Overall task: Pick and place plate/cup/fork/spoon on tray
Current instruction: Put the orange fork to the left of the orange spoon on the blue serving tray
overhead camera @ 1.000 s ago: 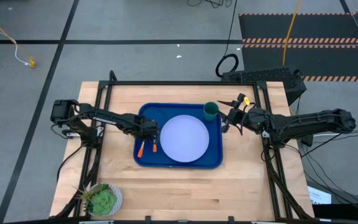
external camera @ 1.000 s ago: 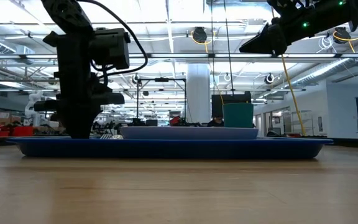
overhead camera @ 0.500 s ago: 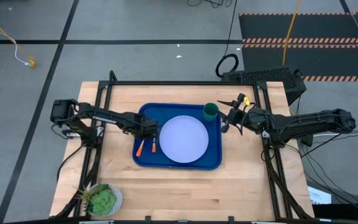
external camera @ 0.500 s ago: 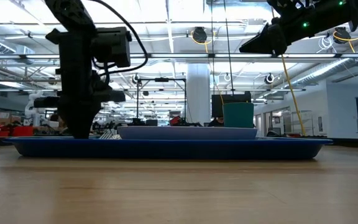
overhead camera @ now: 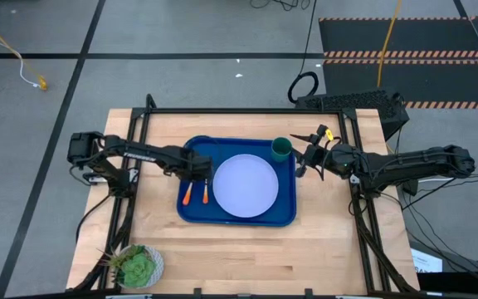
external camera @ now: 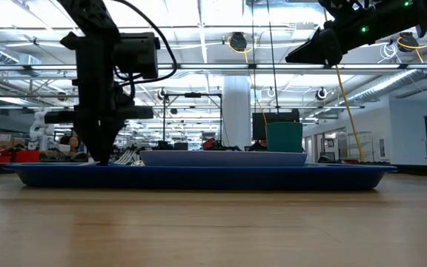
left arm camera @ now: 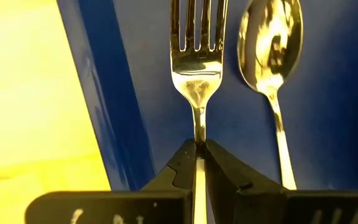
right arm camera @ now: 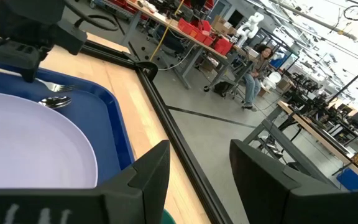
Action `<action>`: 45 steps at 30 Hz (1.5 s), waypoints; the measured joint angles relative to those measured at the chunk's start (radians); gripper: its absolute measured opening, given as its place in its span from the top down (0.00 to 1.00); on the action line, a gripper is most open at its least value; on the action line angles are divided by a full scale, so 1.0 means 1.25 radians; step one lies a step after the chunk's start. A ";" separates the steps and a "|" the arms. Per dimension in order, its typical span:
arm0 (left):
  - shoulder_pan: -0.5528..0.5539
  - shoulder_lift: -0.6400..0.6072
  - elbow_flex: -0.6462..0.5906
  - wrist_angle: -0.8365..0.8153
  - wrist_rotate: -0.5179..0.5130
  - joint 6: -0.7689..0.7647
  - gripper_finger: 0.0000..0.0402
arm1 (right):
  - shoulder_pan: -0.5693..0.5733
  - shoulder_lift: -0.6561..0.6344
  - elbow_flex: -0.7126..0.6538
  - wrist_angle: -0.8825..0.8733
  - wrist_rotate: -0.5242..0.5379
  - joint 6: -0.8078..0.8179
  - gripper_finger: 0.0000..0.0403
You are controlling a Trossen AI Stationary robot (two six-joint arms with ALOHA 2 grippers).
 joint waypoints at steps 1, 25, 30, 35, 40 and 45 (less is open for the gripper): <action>0.003 0.000 0.000 0.000 -0.003 -0.002 0.94 | 0.000 0.000 0.000 0.000 0.000 0.000 0.60; 0.010 -0.001 -0.063 0.102 -0.039 -0.072 0.94 | 0.000 0.000 0.000 0.000 0.000 -0.004 0.60; 0.010 -0.002 -0.063 0.101 -0.039 -0.072 0.94 | 0.000 0.000 0.000 0.000 0.000 -0.006 0.60; 0.010 -0.002 -0.063 0.102 -0.040 -0.083 0.94 | 0.000 0.000 0.000 0.000 0.000 -0.006 0.60; 0.010 -0.002 -0.063 0.102 -0.041 -0.078 0.93 | 0.000 0.000 0.000 0.000 0.000 -0.006 0.60; 0.010 -0.002 -0.063 0.104 -0.042 -0.076 0.93 | 0.000 0.000 0.000 0.000 0.000 -0.006 0.60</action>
